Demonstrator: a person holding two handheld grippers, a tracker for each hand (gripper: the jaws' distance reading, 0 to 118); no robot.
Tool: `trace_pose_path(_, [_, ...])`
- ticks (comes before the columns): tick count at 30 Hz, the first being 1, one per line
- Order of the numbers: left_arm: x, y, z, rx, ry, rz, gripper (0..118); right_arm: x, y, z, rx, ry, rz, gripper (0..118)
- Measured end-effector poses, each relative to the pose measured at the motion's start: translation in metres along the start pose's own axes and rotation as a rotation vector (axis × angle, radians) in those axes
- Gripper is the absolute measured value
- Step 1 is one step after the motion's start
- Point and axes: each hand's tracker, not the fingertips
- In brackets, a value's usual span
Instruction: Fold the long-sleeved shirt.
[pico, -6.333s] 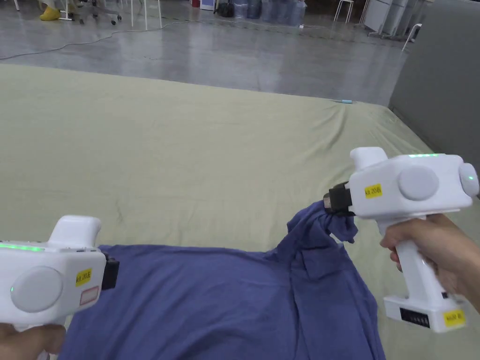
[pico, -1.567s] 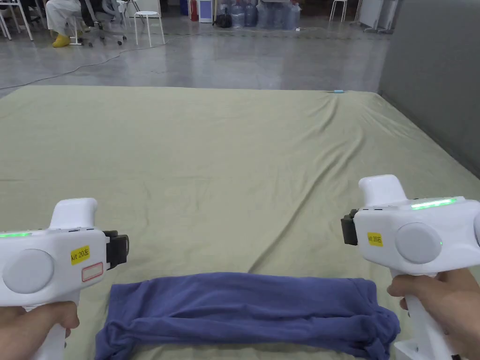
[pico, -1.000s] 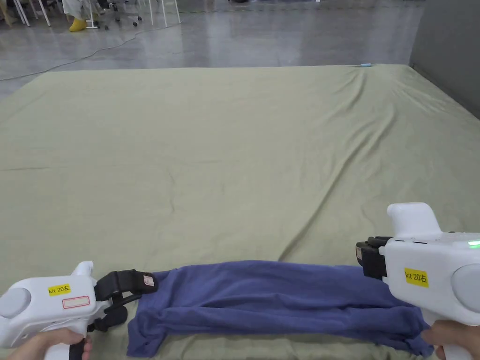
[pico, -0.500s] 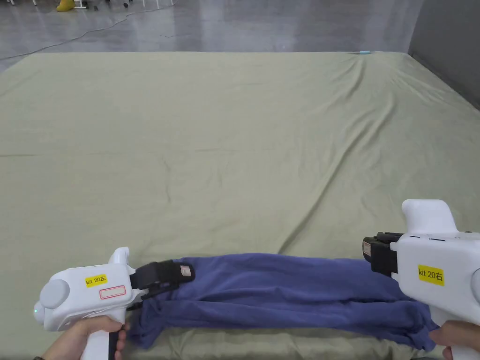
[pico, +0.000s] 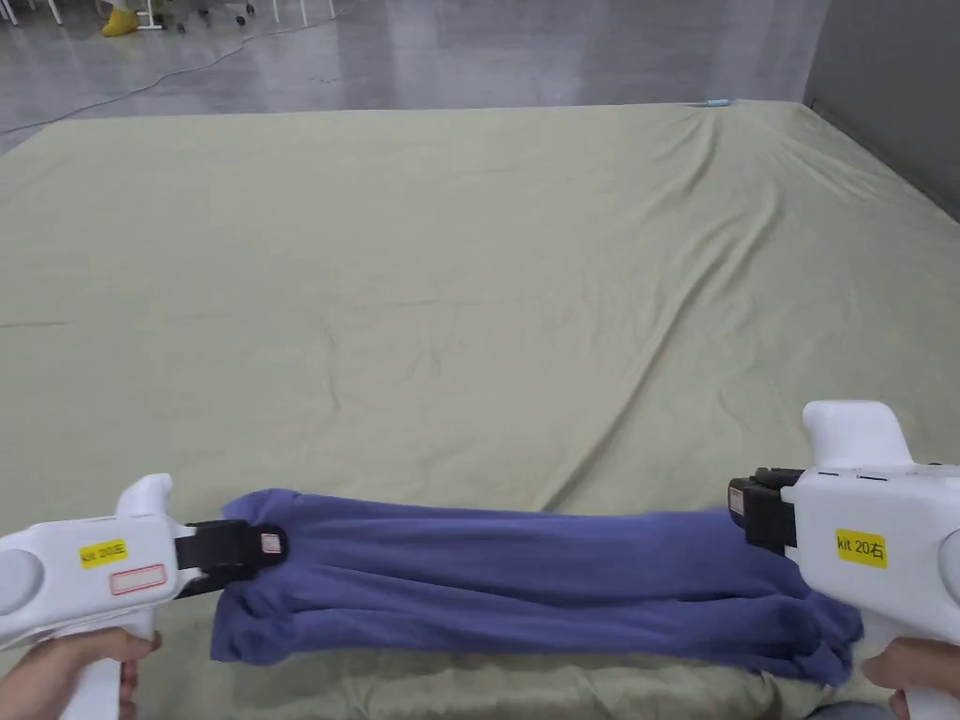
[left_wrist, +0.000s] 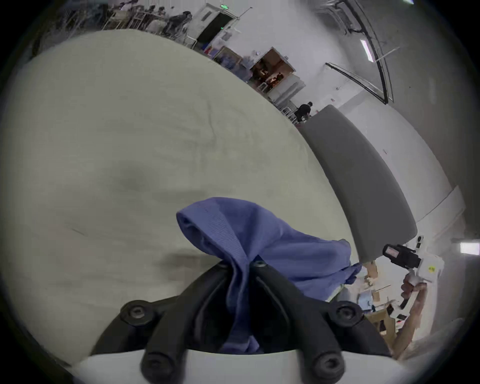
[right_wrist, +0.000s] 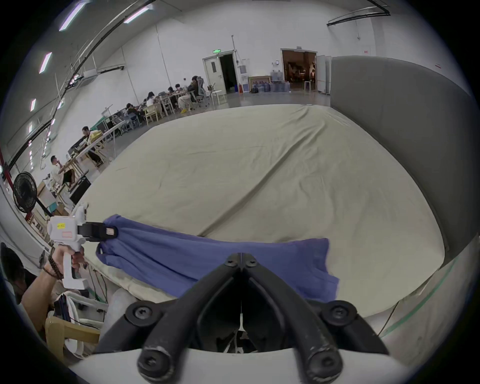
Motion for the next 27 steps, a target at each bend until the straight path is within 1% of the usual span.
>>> trace_pose_path(1, [-0.005, 0.004, 0.013, 0.036, 0.054, -0.012, 0, 0.000, 0.000, 0.000, 0.001, -0.004, -0.001, 0])
trace_pose_path(2, [-0.013, 0.010, 0.024, 0.033, 0.060, -0.001, 0, 0.001, 0.001, 0.000, 0.002, -0.004, -0.002, 0])
trace_pose_path(5, [-0.037, 0.018, 0.061, 0.122, 0.212, 0.041, 0, 0.000, 0.001, -0.002, 0.006, 0.006, -0.011, 0])
trace_pose_path(6, [-0.044, 0.020, 0.070, 0.132, 0.240, 0.059, 0, 0.001, 0.001, -0.003, 0.005, 0.009, -0.012, 0])
trace_pose_path(8, [-0.052, 0.021, 0.084, 0.119, 0.249, 0.094, 0, 0.001, 0.001, -0.005, 0.004, 0.017, -0.011, 0])
trace_pose_path(10, [-0.045, 0.018, 0.093, 0.119, 0.197, 0.115, 0, 0.000, 0.001, -0.006, 0.004, 0.021, -0.010, 0])
trace_pose_path(14, [0.022, 0.011, 0.094, 0.087, 0.022, 0.060, 0, 0.000, 0.000, -0.006, 0.002, 0.032, -0.011, 0])
trace_pose_path(16, [0.070, 0.009, 0.088, 0.071, -0.134, 0.033, 0, 0.001, -0.001, -0.005, 0.003, 0.032, -0.009, 0])
trace_pose_path(17, [0.092, 0.007, 0.083, 0.048, -0.177, 0.016, 0, 0.001, -0.001, -0.004, 0.005, 0.030, -0.010, 0])
trace_pose_path(19, [0.146, 0.005, 0.065, 0.007, -0.200, -0.008, 0, 0.004, -0.002, 0.001, 0.011, 0.030, -0.013, 0])
trace_pose_path(20, [0.164, 0.003, 0.056, 0.015, -0.205, -0.011, 0, 0.005, -0.002, 0.002, 0.013, 0.028, -0.017, 0])
trace_pose_path(22, [0.208, 0.000, 0.023, -0.029, -0.224, 0.008, 0, 0.009, -0.003, 0.006, 0.024, 0.026, -0.027, 0])
trace_pose_path(23, [0.222, -0.001, 0.002, -0.043, -0.248, 0.015, 0, 0.013, -0.004, 0.009, 0.031, 0.023, -0.034, 0])
trace_pose_path(26, [0.262, -0.008, -0.069, -0.102, -0.223, -0.025, 0, 0.023, -0.009, 0.015, 0.048, 0.014, -0.058, 0])
trace_pose_path(27, [0.263, -0.009, -0.091, -0.132, -0.204, -0.028, 0, 0.026, -0.010, 0.016, 0.051, 0.012, -0.066, 0])
